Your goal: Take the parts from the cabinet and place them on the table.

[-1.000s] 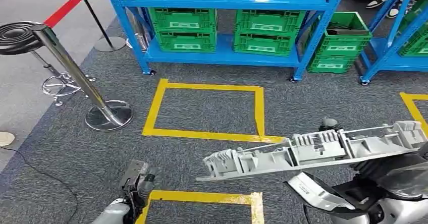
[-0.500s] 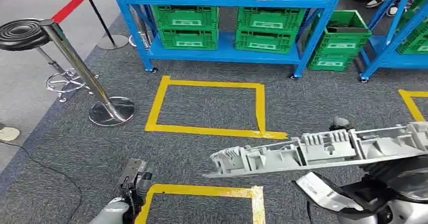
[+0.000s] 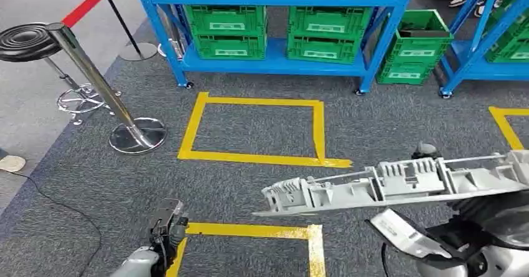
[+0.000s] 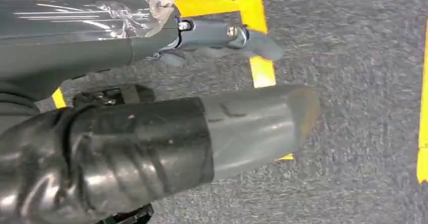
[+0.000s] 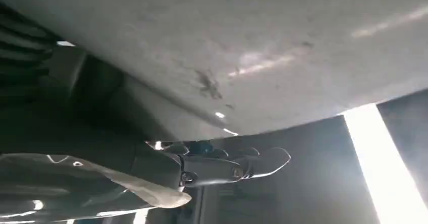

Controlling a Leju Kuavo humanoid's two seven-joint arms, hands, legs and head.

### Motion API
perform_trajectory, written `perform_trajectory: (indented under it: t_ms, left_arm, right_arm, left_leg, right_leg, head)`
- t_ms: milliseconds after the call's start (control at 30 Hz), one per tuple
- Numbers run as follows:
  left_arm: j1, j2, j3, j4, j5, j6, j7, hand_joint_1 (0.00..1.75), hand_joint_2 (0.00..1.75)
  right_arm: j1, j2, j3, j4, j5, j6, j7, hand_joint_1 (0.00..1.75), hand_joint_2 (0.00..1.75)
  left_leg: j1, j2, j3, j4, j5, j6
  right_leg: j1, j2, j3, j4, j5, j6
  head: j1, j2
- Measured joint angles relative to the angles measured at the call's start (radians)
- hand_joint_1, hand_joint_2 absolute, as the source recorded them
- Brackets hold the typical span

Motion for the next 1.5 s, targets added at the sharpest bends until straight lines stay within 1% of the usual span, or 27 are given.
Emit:
perform_trajectory:
  t_ms: [33, 67, 133, 200, 233, 367, 433, 600, 1167, 1400, 1500]
  left_arm:
    - [0.001, 0.002, 0.0, 0.0, -0.001, 0.01, 0.007, 0.0, 0.0]
    - [0.001, 0.002, 0.0, 0.0, -0.006, 0.036, 0.022, 0.0, 0.0]
    - [-0.003, 0.002, -0.001, 0.0, -0.019, 0.11, 0.043, 0.0, 0.0]
    - [-0.012, 0.002, -0.002, 0.0, -0.033, 0.198, 0.07, 0.0, 0.0]
    - [-0.017, 0.003, -0.002, 0.0, -0.034, 0.235, 0.085, 0.0, 0.0]
    - [-0.025, 0.016, -0.001, 0.0, -0.034, 0.357, 0.141, 0.0, 0.0]
    - [-0.024, 0.025, 0.0, 0.0, -0.034, 0.389, 0.166, 0.0, 0.0]
    - [-0.017, 0.038, 0.001, 0.0, -0.034, 0.394, 0.194, 0.0, 0.0]
    - [-0.014, 0.048, 0.001, 0.0, -0.034, 0.394, 0.194, 0.0, 0.0]
    - [-0.012, 0.049, 0.001, 0.0, -0.034, 0.354, 0.186, 0.0, 0.0]
    - [-0.01, 0.049, 0.001, 0.0, -0.034, 0.34, 0.182, 0.0, 0.0]
  right_arm:
    - [0.001, 0.0, 0.0, 0.0, 0.0, 0.0, 0.001, 0.0, 0.0]
    - [0.001, 0.0, 0.0, 0.0, 0.0, 0.0, 0.003, 0.0, 0.0]
    - [0.001, 0.0, -0.001, 0.0, 0.0, 0.0, 0.011, 0.0, 0.0]
    - [0.003, 0.0, -0.003, 0.0, 0.0, 0.0, 0.013, 0.0, 0.0]
    - [0.005, 0.0, -0.004, 0.0, 0.0, 0.0, 0.015, 0.0, 0.0]
    - [0.006, 0.0, -0.012, 0.0, 0.0, 0.0, 0.015, 0.0, 0.0]
    - [0.006, 0.0, -0.017, 0.0, 0.0, 0.0, 0.014, 0.0, 0.0]
    - [0.005, 0.001, -0.022, 0.0, 0.0, 0.0, 0.014, 0.0, 0.0]
    - [0.004, 0.002, -0.027, 0.0, 0.0, 0.0, 0.014, 0.0, 0.0]
    - [0.004, 0.003, -0.027, 0.0, 0.0, 0.0, 0.016, 0.0, 0.0]
    - [0.004, 0.003, -0.027, 0.001, 0.0, 0.0, 0.037, 0.0, 0.0]
  left_leg:
    - [-0.001, -0.001, -0.003, 0.001, 0.0, -0.004]
    - [-0.003, -0.001, -0.004, 0.002, 0.0, -0.004]
    - [-0.004, -0.001, -0.007, 0.005, 0.001, -0.002]
    - [-0.005, 0.0, -0.009, 0.006, 0.003, 0.001]
    - [-0.006, 0.0, -0.01, 0.007, 0.004, 0.003]
    - [-0.007, 0.0, -0.011, 0.007, 0.006, 0.007]
    - [-0.007, 0.0, -0.012, 0.007, 0.007, 0.009]
    - [-0.007, 0.0, -0.013, 0.007, 0.009, 0.01]
    - [-0.007, 0.0, -0.014, 0.007, 0.01, 0.01]
    - [-0.007, 0.0, -0.014, 0.007, 0.011, 0.011]
    - [-0.007, 0.0, -0.014, 0.007, 0.013, 0.013]
  right_leg:
    - [-0.002, -0.001, -0.002, -0.001, 0.002, 0.0]
    - [-0.003, -0.002, -0.002, -0.002, 0.004, 0.002]
    - [-0.005, -0.001, -0.003, -0.003, 0.007, 0.007]
    - [-0.006, 0.0, -0.003, -0.004, 0.01, 0.012]
    - [-0.007, 0.0, -0.004, -0.005, 0.012, 0.012]
    - [-0.008, 0.0, -0.004, -0.008, 0.016, 0.017]
    - [-0.009, -0.001, -0.005, -0.008, 0.017, 0.017]
    - [-0.009, -0.001, -0.007, -0.008, 0.019, 0.018]
    - [-0.008, -0.001, -0.008, -0.008, 0.02, 0.017]
    - [-0.008, -0.001, -0.007, -0.008, 0.021, 0.018]
    - [-0.008, -0.001, -0.007, -0.008, 0.023, 0.019]
  head:
    - [0.0, 0.0]
    - [0.0, 0.0]
    - [0.0, 0.0]
    - [0.0, 0.0]
    - [0.0, 0.0]
    - [0.0, 0.0]
    - [0.0, 0.0]
    - [0.0, 0.0]
    - [0.0, 0.0]
    - [0.0, 0.0]
    - [0.0, 0.0]
